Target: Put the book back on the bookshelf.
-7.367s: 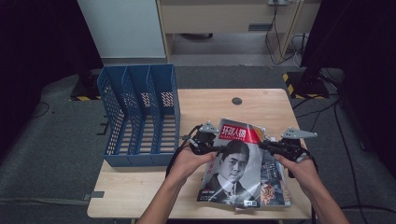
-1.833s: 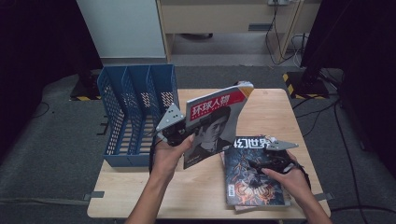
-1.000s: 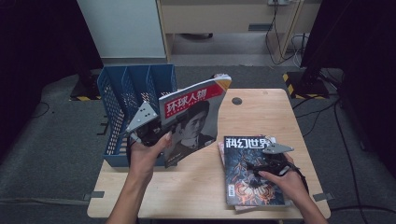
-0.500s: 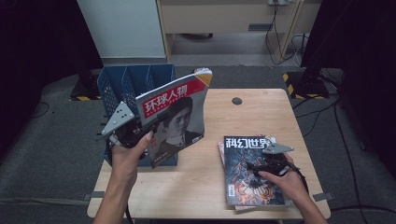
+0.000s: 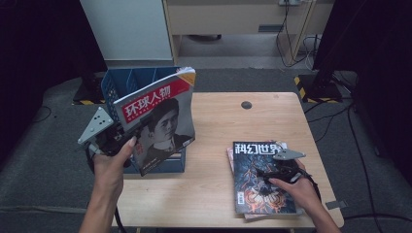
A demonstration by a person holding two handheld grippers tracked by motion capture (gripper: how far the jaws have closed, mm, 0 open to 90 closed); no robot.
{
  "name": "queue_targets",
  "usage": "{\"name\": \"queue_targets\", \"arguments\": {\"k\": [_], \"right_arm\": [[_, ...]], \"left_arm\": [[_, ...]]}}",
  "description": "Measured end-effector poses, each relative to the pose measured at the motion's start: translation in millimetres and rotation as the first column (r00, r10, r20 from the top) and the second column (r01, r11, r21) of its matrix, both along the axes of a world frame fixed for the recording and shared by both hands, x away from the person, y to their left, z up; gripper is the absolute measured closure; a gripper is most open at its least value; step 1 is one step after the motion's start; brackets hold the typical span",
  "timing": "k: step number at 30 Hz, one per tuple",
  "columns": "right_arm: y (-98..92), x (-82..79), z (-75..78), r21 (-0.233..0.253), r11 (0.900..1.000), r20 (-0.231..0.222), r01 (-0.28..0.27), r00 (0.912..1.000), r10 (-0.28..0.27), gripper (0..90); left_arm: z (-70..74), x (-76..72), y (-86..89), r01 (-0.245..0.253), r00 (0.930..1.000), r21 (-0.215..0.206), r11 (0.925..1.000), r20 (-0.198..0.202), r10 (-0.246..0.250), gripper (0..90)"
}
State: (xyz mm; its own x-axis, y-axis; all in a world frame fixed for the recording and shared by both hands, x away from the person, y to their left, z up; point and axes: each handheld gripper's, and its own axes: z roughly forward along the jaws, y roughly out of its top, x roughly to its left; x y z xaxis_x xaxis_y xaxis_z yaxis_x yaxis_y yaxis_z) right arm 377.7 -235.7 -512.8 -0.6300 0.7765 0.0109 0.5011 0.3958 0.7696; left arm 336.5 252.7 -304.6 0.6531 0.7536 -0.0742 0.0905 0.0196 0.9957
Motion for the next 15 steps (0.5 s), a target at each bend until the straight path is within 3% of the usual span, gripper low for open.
{"name": "queue_targets", "arguments": {"k": [15], "right_arm": [[0.0,0.0,0.0,0.000,1.000,-0.001,0.000,1.0000,0.000,10.3]], "left_arm": [[0.5,-0.2,33.7,-0.078,0.9969,-0.019,0.9967,0.006,0.079,86.3]]}}
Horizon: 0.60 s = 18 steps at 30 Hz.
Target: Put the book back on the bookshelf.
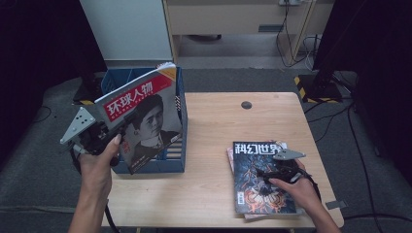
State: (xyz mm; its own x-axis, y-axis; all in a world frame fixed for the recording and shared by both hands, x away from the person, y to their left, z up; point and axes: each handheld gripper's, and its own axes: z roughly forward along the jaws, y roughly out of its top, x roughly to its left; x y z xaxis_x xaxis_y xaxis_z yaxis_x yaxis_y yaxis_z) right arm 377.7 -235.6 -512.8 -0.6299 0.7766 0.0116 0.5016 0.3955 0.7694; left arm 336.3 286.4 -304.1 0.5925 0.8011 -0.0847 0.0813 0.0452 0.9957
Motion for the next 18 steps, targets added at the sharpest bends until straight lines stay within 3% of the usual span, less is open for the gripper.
{"name": "queue_targets", "arguments": {"k": [7,18], "right_arm": [[-0.1,0.1,0.0,0.000,1.000,0.000,0.000,1.0000,0.000,10.3],[0.0,0.0,0.0,0.000,1.000,0.000,0.000,1.0000,0.000,10.3]], "left_arm": [[0.2,-1.8,15.1,-0.039,0.9992,0.015,0.9991,-0.001,0.039,86.3],[-0.8,-8.0,40.8,-0.088,0.9961,0.000,0.9961,0.001,0.088,86.3]]}}
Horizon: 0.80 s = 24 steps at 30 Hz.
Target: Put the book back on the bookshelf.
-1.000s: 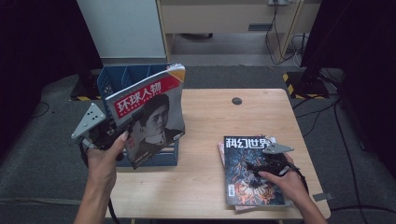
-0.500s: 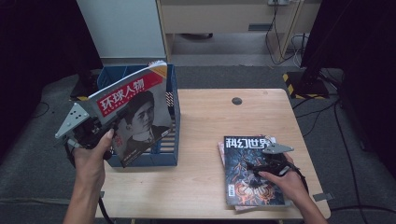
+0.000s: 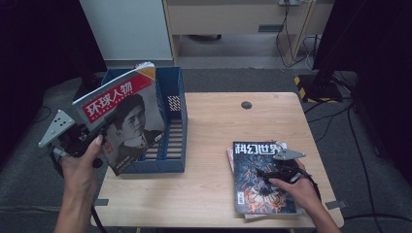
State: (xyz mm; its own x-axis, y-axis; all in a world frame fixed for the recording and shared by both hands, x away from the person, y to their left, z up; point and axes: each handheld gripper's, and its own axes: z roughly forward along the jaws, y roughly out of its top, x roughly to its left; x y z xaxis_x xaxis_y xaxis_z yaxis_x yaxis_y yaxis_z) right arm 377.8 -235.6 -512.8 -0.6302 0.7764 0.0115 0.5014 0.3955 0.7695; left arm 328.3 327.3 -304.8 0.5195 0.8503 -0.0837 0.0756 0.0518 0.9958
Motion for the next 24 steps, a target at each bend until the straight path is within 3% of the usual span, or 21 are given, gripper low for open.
{"name": "queue_targets", "arguments": {"k": [24], "right_arm": [[0.1,-0.1,0.0,-0.001,1.000,0.000,0.001,1.0000,-0.001,10.3]], "left_arm": [[9.4,-22.8,45.1,-0.079,0.9967,-0.006,0.9969,0.018,0.079,86.3]]}}
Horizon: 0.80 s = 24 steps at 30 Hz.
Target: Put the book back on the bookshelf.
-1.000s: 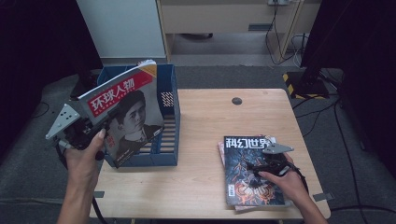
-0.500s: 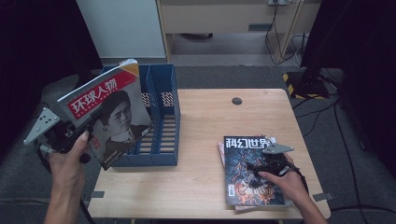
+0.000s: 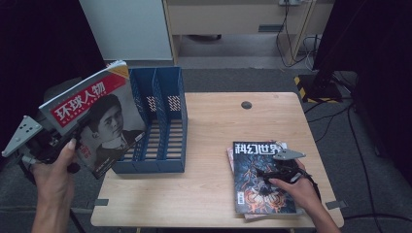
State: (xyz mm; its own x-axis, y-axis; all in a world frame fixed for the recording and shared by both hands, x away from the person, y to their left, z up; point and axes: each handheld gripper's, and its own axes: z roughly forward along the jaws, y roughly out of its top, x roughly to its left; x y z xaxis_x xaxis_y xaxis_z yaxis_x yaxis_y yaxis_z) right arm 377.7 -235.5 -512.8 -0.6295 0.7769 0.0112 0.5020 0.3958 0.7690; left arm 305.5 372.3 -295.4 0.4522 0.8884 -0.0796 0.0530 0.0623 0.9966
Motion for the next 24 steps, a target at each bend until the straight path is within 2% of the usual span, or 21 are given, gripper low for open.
{"name": "queue_targets", "arguments": {"k": [10,14,24], "right_arm": [[0.0,0.0,0.0,0.000,1.000,0.000,0.000,1.0000,0.000,10.2],[0.0,0.0,0.0,0.000,1.000,0.000,0.000,1.0000,0.000,10.3],[-0.1,0.0,0.0,-0.001,1.000,0.000,-0.002,1.0000,0.002,10.3]], "left_arm": [[1.7,-7.6,19.0,-0.046,0.9989,-0.014,0.9988,0.003,0.046,86.3],[1.8,-7.9,23.8,-0.068,0.9977,-0.005,0.9977,-0.004,0.068,86.3],[0.8,12.0,29.5,-0.115,0.9931,0.021,0.9931,-0.021,0.116,86.3]]}}
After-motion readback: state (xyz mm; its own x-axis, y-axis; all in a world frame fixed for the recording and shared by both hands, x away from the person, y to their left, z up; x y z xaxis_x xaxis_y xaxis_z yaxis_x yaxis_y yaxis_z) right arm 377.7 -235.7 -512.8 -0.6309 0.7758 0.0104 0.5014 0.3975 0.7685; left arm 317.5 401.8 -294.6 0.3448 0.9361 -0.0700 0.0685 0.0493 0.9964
